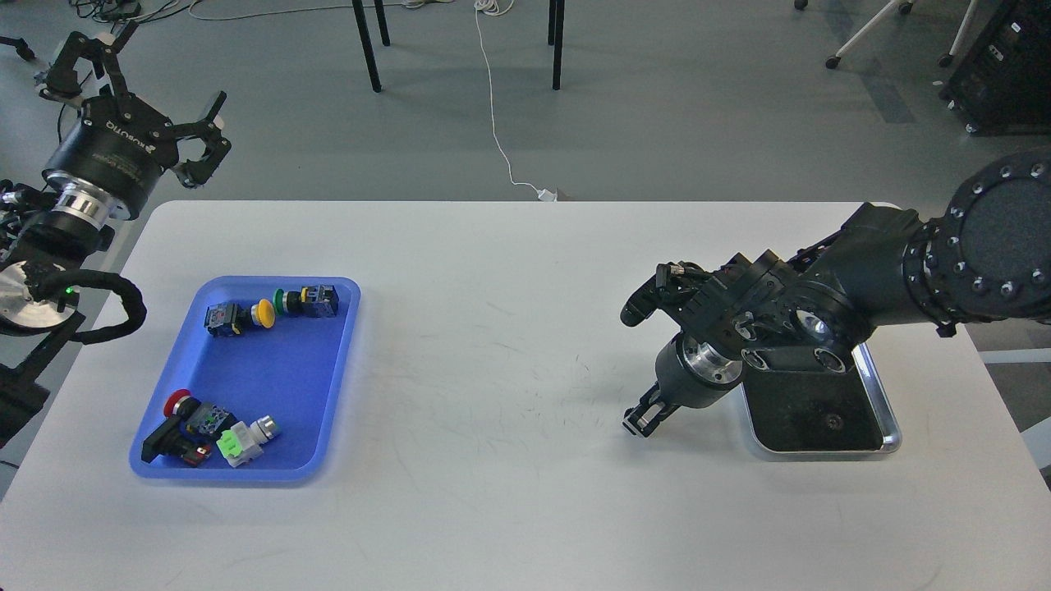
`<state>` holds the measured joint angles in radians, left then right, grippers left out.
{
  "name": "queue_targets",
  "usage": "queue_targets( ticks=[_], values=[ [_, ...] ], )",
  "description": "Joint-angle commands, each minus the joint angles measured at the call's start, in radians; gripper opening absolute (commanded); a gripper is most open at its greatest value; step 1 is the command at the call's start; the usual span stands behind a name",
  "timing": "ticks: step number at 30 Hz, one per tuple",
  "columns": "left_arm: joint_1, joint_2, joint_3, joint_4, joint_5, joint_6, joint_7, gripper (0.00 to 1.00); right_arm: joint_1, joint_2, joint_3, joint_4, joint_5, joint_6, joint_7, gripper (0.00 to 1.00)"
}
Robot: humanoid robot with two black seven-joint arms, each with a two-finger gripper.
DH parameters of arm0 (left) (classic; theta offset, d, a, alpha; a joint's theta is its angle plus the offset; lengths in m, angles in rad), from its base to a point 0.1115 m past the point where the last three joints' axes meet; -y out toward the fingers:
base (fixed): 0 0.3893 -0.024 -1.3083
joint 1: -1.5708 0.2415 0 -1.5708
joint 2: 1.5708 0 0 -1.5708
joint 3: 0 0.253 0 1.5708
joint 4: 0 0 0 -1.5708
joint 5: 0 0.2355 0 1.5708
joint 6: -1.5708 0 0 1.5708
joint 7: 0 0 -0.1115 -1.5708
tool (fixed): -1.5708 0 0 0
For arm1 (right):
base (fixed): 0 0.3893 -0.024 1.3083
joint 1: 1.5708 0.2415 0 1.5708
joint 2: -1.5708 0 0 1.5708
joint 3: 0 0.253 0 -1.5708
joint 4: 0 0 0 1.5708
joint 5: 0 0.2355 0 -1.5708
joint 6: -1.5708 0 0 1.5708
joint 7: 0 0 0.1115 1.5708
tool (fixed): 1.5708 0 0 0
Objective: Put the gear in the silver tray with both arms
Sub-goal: 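Carry the gear with the right gripper over the silver tray, then open the right gripper to release the gear into the tray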
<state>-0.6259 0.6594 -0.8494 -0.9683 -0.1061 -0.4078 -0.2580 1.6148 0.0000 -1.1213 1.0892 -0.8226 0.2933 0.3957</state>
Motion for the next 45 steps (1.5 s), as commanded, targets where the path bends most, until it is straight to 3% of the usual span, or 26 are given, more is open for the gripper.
queue_targets(
  ticks=[1, 13, 25, 35, 39, 45],
  values=[
    [0.000, 0.000, 0.000, 0.000, 0.000, 0.000, 0.000, 0.97, 0.011, 0.000, -0.003, -0.003, 0.000, 0.000, 0.000, 0.17],
    [-0.002, -0.003, 0.000, -0.001, 0.000, 0.000, 0.000, 0.98, 0.102, 0.000, 0.008, -0.020, -0.001, -0.008, 0.000, 0.14],
    [-0.002, -0.012, 0.000, -0.001, 0.000, 0.001, 0.002, 0.98, 0.016, -0.362, -0.034, -0.014, -0.176, -0.013, 0.002, 0.14],
    [-0.002, -0.032, 0.010, -0.003, 0.002, 0.007, 0.005, 0.97, -0.139, -0.442, -0.028, -0.126, -0.242, -0.071, 0.000, 0.15],
    [-0.002, -0.032, 0.010, -0.003, 0.002, 0.009, 0.006, 0.97, -0.147, -0.442, -0.020, -0.143, -0.240, -0.092, -0.001, 0.26],
    [-0.002, -0.046, 0.013, -0.003, 0.003, 0.015, 0.006, 0.98, -0.147, -0.442, -0.006, -0.157, -0.240, -0.102, -0.001, 0.53]
  ],
)
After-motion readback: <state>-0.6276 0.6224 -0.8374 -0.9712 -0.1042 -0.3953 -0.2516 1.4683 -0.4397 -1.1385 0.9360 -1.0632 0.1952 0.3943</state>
